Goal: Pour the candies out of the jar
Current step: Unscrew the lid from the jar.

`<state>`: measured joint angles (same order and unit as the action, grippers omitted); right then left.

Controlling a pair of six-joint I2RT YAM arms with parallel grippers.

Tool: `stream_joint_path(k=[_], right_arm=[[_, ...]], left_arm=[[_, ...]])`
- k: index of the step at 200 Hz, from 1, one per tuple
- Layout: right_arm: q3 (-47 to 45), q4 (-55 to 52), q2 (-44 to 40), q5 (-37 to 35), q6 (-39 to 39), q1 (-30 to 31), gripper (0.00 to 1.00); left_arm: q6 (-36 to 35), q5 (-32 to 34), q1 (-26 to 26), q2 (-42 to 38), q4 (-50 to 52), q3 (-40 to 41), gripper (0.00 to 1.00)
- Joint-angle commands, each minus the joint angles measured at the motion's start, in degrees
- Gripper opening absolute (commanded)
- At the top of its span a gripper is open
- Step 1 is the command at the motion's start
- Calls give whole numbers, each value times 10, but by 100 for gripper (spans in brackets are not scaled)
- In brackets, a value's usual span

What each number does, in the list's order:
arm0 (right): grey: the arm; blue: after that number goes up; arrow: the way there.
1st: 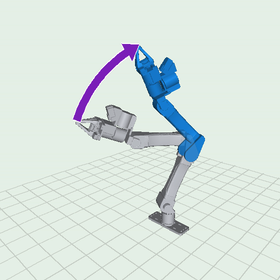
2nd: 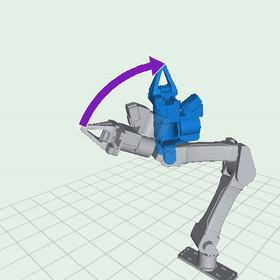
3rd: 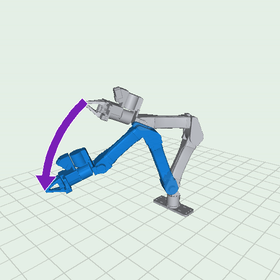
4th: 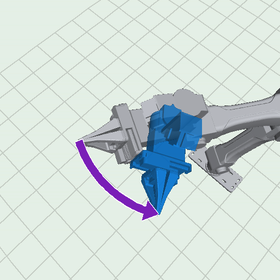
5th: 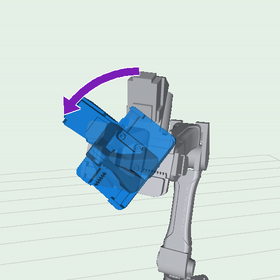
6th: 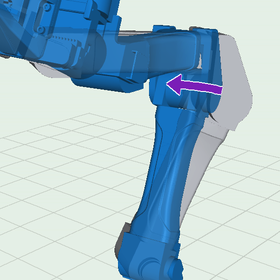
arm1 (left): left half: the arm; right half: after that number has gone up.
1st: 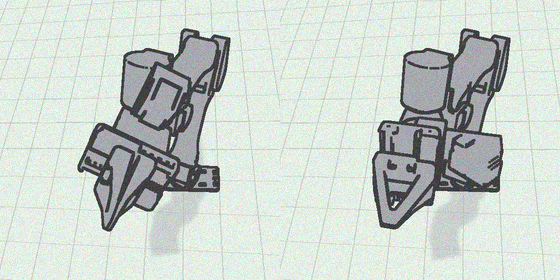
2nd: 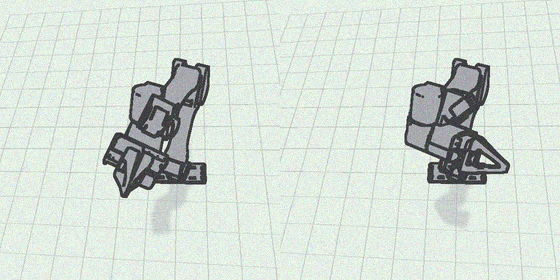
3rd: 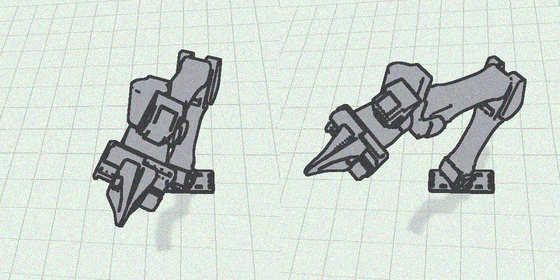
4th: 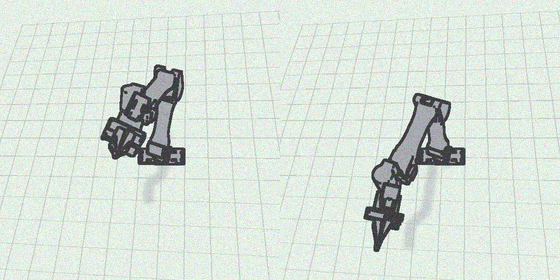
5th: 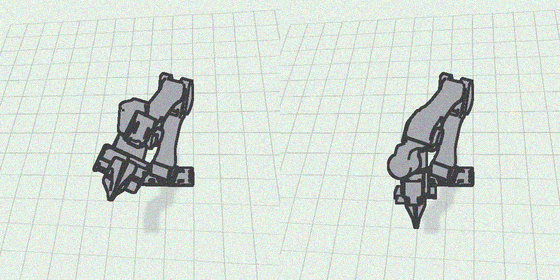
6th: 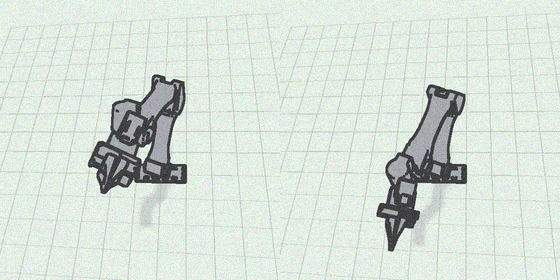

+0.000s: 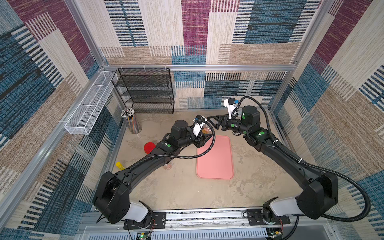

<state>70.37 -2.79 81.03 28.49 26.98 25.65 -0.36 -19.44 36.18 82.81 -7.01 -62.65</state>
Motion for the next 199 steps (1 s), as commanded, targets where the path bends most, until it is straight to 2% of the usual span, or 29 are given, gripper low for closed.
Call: stream_joint_path(k=[1, 19, 33, 69, 99, 119, 160, 199], right_arm=[[-5, 15, 1, -2, 13, 2, 77], [-7, 16, 1, -1, 17, 2, 76], [-8, 19, 0, -1, 19, 2, 72], [-11, 28, -1, 13, 25, 2, 52], [-13, 38, -7, 27, 10, 2, 42], [-9, 52, -14, 66, -11, -1, 38], [-29, 117, -44, 212, -58, -15, 35], [-73, 147, -89, 265, -81, -16, 32]], left_arm=[[-12, 12, 2, -5, -14, 0, 0], [-14, 15, 2, -7, -14, 0, 0], [-15, 18, 3, -7, -14, 1, 0], [-12, 21, 3, -5, -16, 1, 0], [-7, 10, -1, -6, -25, 3, 0], [-1, -37, -17, -9, -31, -3, 0], [12, -223, -50, -17, -58, -12, 0], [33, -321, -52, -9, -71, -16, 0]])
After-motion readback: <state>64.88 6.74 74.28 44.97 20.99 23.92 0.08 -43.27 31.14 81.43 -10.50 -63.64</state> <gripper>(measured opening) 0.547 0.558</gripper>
